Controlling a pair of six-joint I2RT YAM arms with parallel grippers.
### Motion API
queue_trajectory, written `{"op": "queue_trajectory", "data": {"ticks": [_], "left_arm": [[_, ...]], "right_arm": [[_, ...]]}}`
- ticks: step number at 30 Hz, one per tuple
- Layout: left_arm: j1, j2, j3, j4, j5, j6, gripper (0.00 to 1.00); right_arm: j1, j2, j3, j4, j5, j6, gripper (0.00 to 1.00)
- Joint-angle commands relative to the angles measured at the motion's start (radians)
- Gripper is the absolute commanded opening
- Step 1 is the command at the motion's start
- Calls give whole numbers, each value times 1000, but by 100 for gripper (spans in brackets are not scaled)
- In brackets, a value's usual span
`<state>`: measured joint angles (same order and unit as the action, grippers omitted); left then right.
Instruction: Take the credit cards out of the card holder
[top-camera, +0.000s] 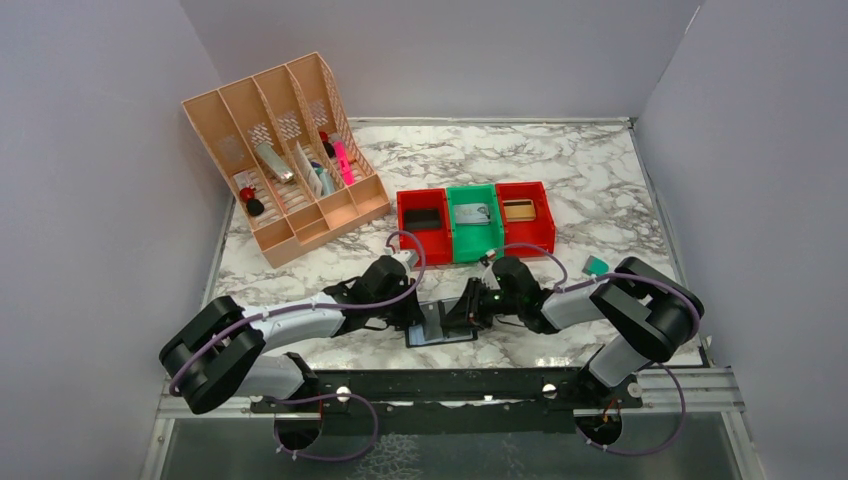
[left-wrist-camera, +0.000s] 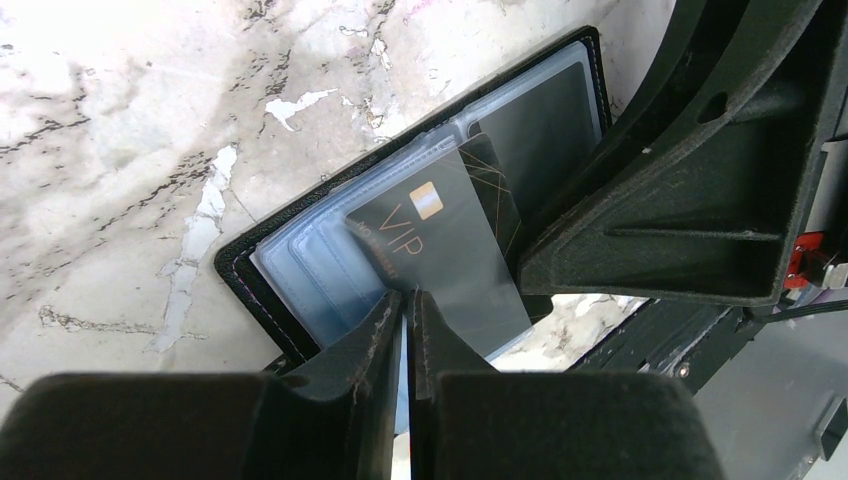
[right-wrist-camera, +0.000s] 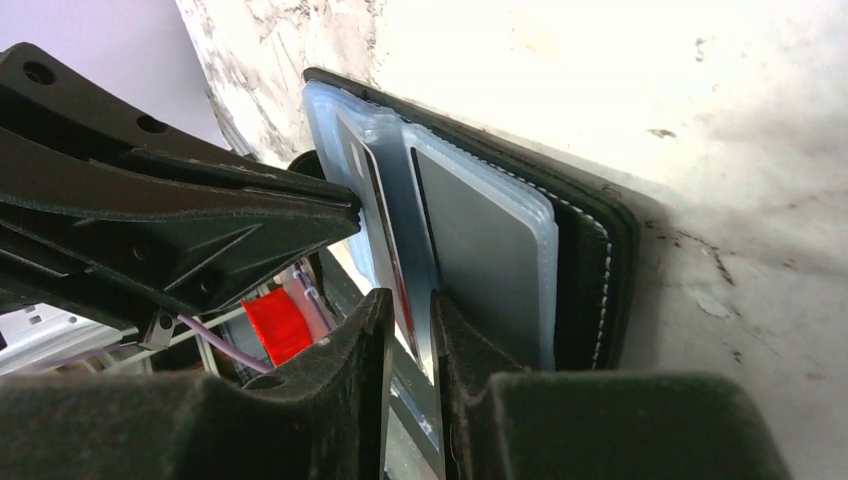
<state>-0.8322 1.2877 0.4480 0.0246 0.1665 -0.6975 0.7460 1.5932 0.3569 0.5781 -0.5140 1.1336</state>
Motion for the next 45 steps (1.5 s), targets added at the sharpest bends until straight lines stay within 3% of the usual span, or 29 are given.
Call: {"op": "queue_trajectory", "data": {"ticks": [1,3,6,12,22,29,33,37,42,45], "left_arm": [[-4,7,-20,-109,-52,36,12],[-4,8,-19,-108,-51,37,12],[-4,10,-14,-103,-52,35,12],[-4,-9,-20,-102,-61,29,11],[-5,-28,-20,-108,-62,36,11],[-5,-71,-18,-69,-27,49,12],[-4,-122,-14,3,10,23,27],[-29,-122,-24,160,75,-20,32],[-41,-36,-12,110,63,-25,29],[-44,18,-9,57,68,-20,17]], "right_arm": [[-7,4,32,7,11,-35,26],[-8,35,48,39,-37,-52,24],[-8,63,59,91,-106,-62,13],[-12,29,9,82,-79,-58,1],[-52,-52,18,-76,-76,-123,1],[-56,-45,-7,-30,-88,-77,3],[-56,21,1,18,-106,-46,3],[-56,56,-12,67,-110,-21,2],[-56,53,-23,71,-95,-19,2],[-56,57,-32,92,-100,-14,2]]}}
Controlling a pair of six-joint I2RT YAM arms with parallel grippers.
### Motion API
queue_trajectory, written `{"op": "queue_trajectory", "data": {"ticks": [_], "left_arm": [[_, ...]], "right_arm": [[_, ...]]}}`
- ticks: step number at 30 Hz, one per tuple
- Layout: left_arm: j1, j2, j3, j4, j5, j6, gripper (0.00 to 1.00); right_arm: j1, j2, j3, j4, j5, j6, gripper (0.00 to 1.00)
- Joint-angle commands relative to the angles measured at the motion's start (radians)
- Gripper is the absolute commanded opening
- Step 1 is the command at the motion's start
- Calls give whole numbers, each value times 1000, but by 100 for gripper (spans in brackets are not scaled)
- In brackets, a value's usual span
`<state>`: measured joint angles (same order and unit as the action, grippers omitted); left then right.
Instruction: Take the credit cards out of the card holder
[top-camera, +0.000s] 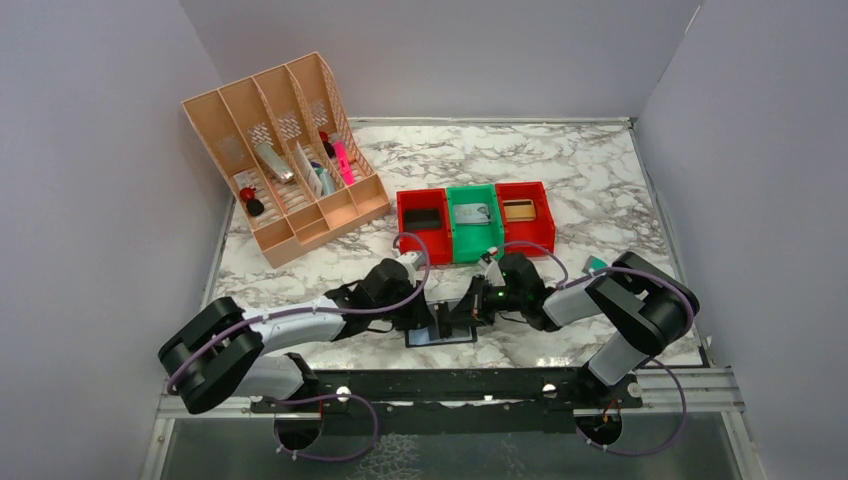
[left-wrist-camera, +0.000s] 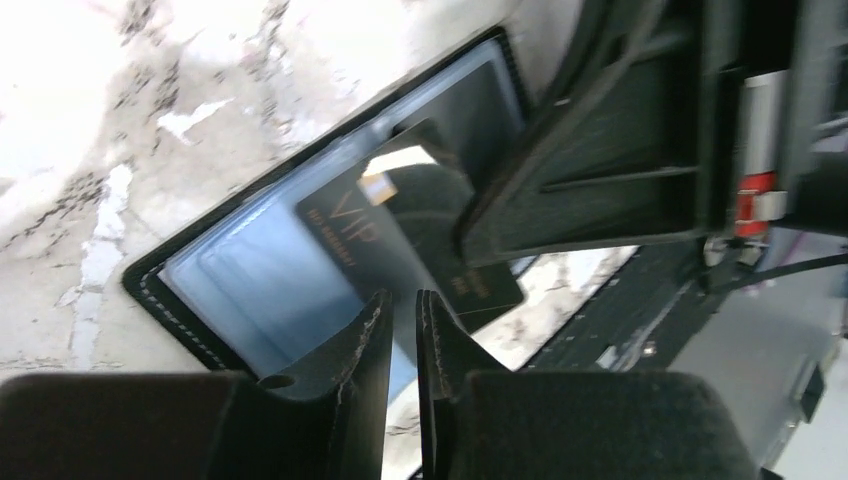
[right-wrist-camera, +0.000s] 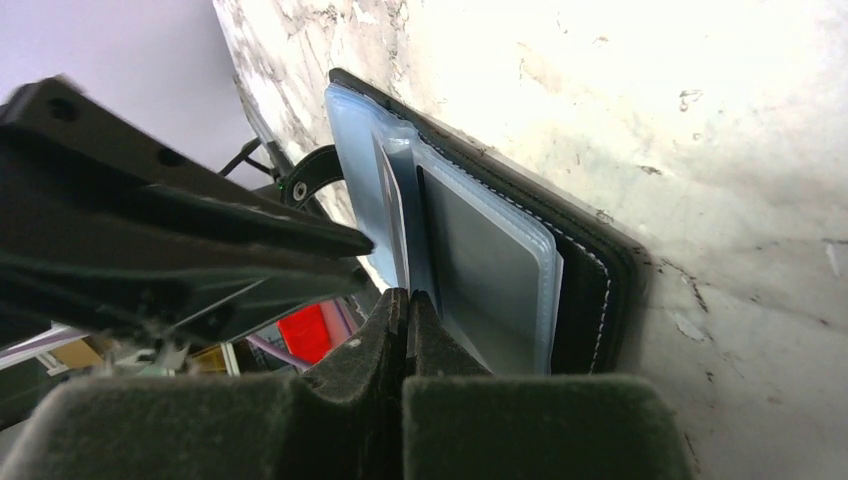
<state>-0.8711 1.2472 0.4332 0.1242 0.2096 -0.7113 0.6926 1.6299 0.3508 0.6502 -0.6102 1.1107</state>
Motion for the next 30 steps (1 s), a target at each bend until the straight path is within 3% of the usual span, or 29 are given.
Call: {"op": "queue_trajectory", "data": {"ticks": [1,7,13,16,30], "left_arm": [[-11,67,4,-57,21,-4,15],[-43,73,-26,-104,-52,-30,8],[-43,48,-32,-136,-87,-28,5],[-44,50,-25,-143,-89,-19,4],[-44,75,0,-155,-81,-1,3]], "right_arm": [[-2,20,-31,32,-5,15,2],[-2,3,-40,44,11,16,6],[-2,9,-80,197,2,39,23],[-2,17,-69,196,-4,31,31],[-2,62,-24,170,-23,-9,25]]}}
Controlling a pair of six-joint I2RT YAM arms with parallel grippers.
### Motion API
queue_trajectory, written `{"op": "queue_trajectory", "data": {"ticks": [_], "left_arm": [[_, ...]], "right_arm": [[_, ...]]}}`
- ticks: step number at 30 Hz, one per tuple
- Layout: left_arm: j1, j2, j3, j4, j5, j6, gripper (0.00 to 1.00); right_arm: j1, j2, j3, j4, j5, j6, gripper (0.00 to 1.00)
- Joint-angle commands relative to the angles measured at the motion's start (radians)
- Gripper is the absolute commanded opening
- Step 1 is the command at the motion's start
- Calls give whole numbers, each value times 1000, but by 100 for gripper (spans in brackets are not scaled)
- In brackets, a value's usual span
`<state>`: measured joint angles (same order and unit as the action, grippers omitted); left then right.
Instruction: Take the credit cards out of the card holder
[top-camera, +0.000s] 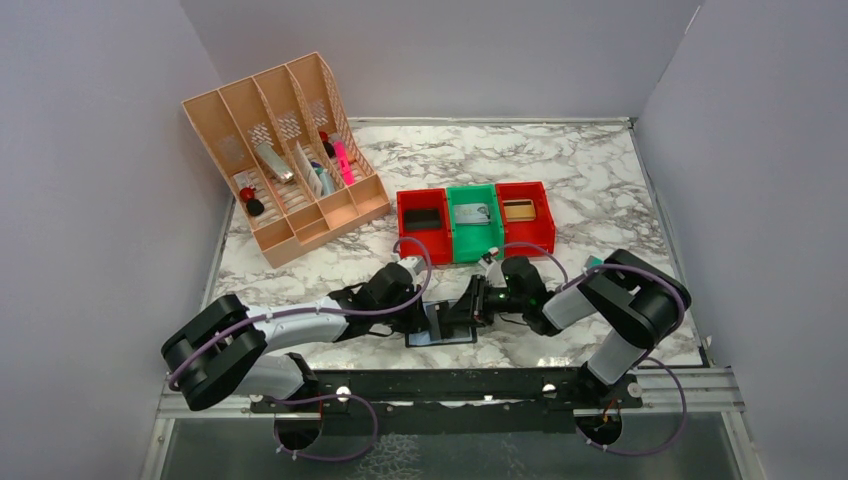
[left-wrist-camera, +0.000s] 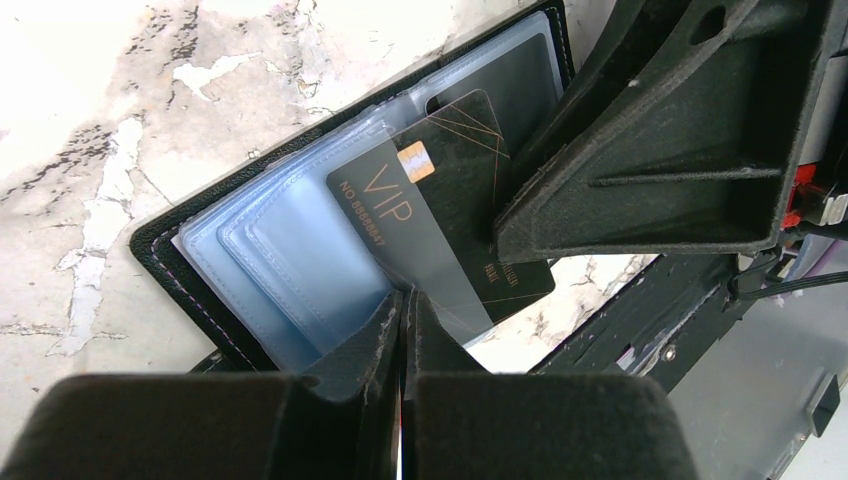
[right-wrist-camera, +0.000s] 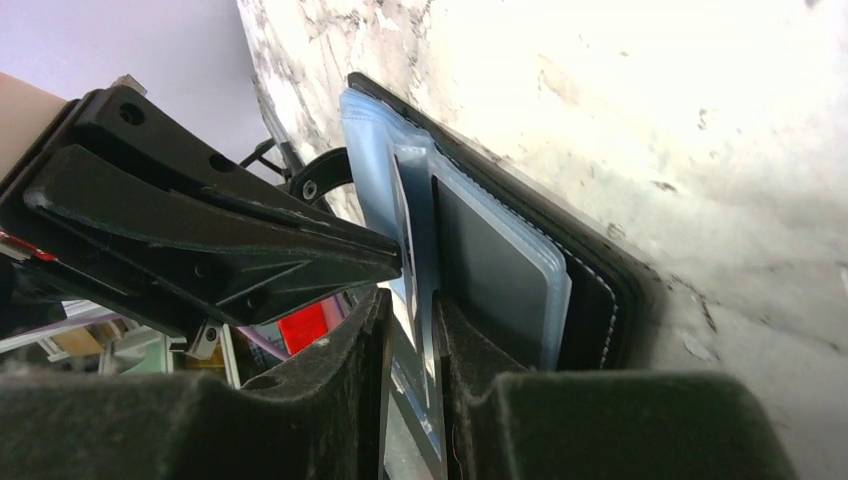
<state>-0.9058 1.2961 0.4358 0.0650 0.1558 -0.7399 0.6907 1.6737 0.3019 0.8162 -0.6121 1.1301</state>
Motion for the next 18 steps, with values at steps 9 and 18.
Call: {"op": "queue_trajectory", "data": {"ticks": [9,18], "left_arm": [[-9,30,26,-117,-41,54,3],[-8,-23,46,-177,-128,53,4]], "right_arm": [[3,27,21,9,-27,-30,8],[-2,-154,9,-272,122,-82,1]]}}
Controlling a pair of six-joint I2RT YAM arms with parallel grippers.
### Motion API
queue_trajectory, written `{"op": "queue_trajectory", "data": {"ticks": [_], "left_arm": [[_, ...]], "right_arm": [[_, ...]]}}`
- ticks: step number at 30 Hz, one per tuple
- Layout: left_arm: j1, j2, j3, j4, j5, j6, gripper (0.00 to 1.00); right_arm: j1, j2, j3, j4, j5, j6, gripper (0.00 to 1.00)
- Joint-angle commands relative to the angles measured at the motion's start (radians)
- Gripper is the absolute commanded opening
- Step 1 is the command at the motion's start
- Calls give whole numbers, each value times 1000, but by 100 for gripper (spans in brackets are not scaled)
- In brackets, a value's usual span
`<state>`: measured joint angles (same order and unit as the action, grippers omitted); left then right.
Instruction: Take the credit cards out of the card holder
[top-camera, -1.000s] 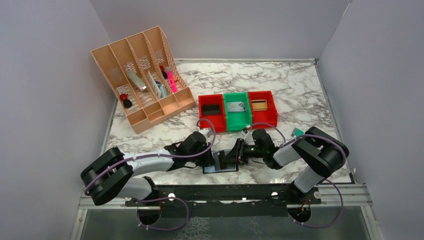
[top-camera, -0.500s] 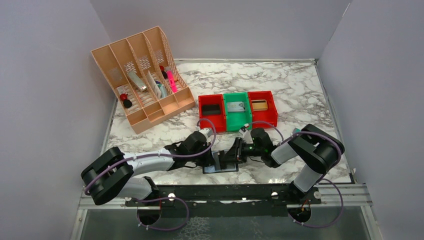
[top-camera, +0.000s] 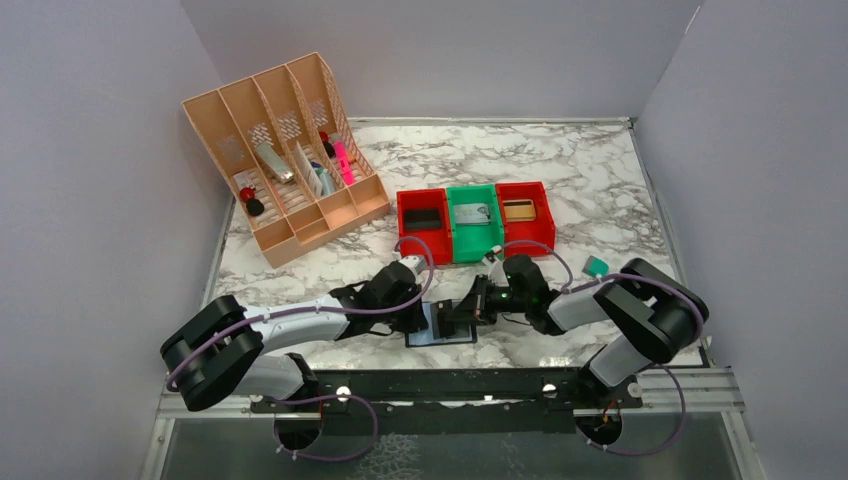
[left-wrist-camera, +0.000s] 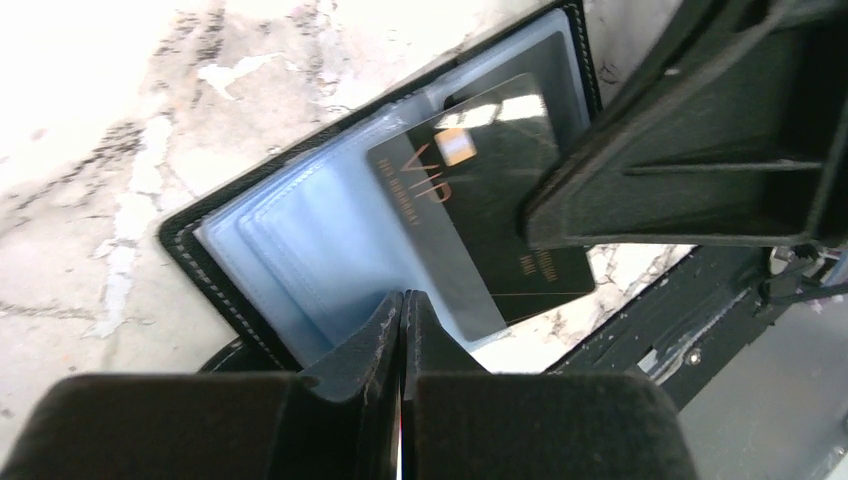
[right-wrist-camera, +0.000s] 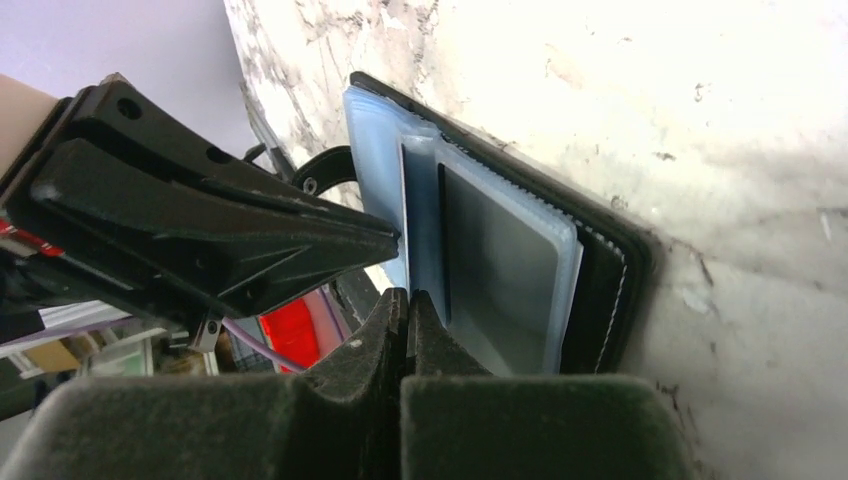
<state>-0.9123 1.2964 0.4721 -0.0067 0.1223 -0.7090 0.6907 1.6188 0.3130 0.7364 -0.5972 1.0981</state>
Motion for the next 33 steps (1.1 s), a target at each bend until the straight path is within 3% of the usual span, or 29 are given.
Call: {"op": "queue_trajectory", "data": {"ticks": [1,9,17,22,25,30,33], "left_arm": [[-2,-28,8,-110,-99,20,3],[-2,-68,5,-111,-107,17,6],[-1,-179,68,-220,-216,24,40],[3,-278,144,-384,-337,47,72],[17,-346,186,-479,-406,60,85],[75,-434,241,-645,-454,61,95],[111,-484,231,-735,-566,12,99]], "right_arm": [[-2,-146,-6,-230,135,-61,1],[-5,-264,14,-341,161,-116,1],[-5,-407,14,-370,201,-176,1],[-5,-522,1,-350,220,-267,1],[-5,-584,3,-339,258,-321,1],[-4,-617,64,-330,275,-456,1],[-5,-611,106,-334,278,-510,1]]}}
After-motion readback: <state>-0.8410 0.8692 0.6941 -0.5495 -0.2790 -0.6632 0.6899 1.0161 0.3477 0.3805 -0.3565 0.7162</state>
